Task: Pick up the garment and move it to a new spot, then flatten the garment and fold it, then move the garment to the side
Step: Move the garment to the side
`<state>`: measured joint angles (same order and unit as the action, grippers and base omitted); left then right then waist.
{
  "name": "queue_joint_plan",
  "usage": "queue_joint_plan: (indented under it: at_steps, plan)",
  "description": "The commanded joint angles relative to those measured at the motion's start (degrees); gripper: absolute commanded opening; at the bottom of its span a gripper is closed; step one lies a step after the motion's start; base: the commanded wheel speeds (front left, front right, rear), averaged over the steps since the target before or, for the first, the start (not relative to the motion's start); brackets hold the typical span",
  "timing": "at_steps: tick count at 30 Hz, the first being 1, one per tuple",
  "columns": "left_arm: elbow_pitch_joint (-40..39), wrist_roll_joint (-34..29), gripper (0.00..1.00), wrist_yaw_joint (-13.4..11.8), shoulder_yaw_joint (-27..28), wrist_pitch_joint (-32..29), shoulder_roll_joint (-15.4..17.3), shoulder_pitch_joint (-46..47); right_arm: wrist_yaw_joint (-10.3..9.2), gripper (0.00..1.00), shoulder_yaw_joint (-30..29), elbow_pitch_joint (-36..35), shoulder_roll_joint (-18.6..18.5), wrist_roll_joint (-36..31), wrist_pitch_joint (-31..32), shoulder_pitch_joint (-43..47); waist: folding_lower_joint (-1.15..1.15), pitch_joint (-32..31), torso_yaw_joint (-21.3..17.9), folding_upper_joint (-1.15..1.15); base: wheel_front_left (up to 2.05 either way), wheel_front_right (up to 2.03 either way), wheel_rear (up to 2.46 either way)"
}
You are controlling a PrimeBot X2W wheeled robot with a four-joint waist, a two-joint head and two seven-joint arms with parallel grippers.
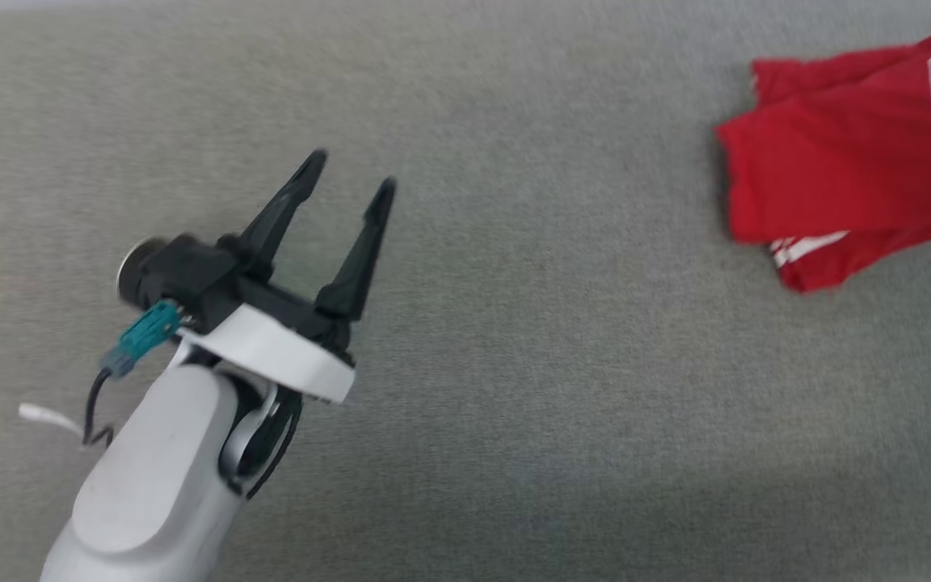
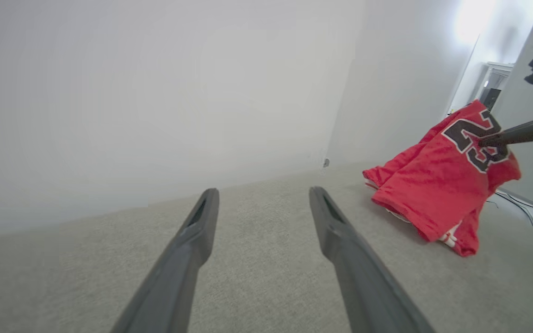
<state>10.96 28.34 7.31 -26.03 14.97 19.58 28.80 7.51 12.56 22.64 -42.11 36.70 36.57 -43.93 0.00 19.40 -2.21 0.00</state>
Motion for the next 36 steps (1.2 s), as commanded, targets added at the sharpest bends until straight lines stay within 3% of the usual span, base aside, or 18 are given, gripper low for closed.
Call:
queue_joint_plan:
  at_steps: [1, 15, 31, 33, 35, 36]
  plan:
    - [-0.25, 0.01, 1.0, 0.18, -0.9, 0.27, 0.01, 1.72, -0.04, 0.0, -0.46, 1.09, -0.49, -0.71, -1.7, -1.25, 0.0, 2.25, -1.91, 0.0, 0.0, 0.0, 0.0]
    - [0.04, 0.14, 1.0, 0.18, -9.86, 0.27, -0.22, 11.35, -0.04, 0.0, -2.23, 15.21, -3.97, -10.39, -16.05, -9.51, 0.0, 8.21, -4.54, 0.0, 0.0, 0.0, 0.0]
    - [-0.55, 1.11, 1.0, 0.18, -11.93, 0.27, -0.12, 13.82, -0.04, 0.0, -9.69, 33.71, 0.21, -27.44, -24.92, -17.68, 0.0, 10.52, -1.52, 0.0, 0.0, 0.0, 0.0]
    - [-0.66, 1.13, 1.0, 0.18, -11.75, 0.27, -0.07, 13.7, -0.04, 0.21, -10.69, 35.31, 0.64, -28.79, -25.76, -18.13, 0.0, 10.54, -1.19, 0.0, 0.0, 0.0, 0.0]
    - [-0.69, 1.17, 1.0, 0.18, -11.6, 0.27, -0.05, 13.53, -0.04, 0.25, -11.35, 35.96, 0.77, -29.54, -26.34, -18.42, 0.0, 10.53, -1.05, 0.0, 0.0, 0.0, 0.0]
    - [-0.75, 1.21, 1.0, 0.18, -11.5, 0.27, 0.03, 13.32, -0.04, 0.37, -11.96, 36.54, 0.94, -30.34, -26.88, -18.7, 0.0, 10.51, -0.95, 0.0, 0.0, 0.0, 0.0]
